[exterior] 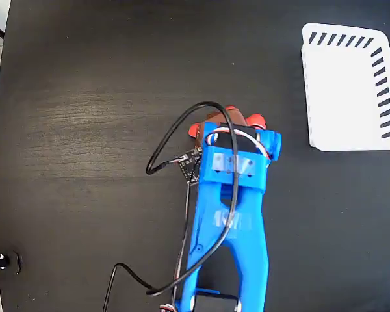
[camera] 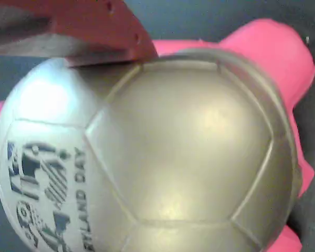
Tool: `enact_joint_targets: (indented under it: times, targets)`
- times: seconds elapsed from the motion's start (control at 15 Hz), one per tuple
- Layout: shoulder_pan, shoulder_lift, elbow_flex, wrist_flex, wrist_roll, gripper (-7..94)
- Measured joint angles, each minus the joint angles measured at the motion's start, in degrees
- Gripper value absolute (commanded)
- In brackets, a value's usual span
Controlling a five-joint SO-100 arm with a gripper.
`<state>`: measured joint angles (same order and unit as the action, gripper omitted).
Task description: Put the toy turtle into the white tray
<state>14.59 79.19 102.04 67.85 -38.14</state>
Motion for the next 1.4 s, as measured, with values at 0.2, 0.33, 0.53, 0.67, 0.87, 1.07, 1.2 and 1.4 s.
enact_joint_targets:
  times: [0.2, 0.33, 0.53, 0.67, 0.87, 1.07, 1.2, 1.4]
  targets:
    - [0.26, 0.7, -1.32, 5.45, 2.29, 0]
    - [1.41, 1.14, -4.39, 11.43, 5.54, 0]
    - [3.87, 1.49, -16.35, 20.65, 10.28, 0]
    - [6.42, 1.49, -27.69, 23.91, 15.56, 0]
    - [10.81, 1.41, -37.97, 24.96, 19.95, 0]
    - [16.35, -3.78, -48.6, 24.79, 21.8, 0]
    - [19.86, -10.2, -56.43, 24.52, 21.88, 0]
    - [24.17, -20.39, -67.32, 23.64, 23.38, 0]
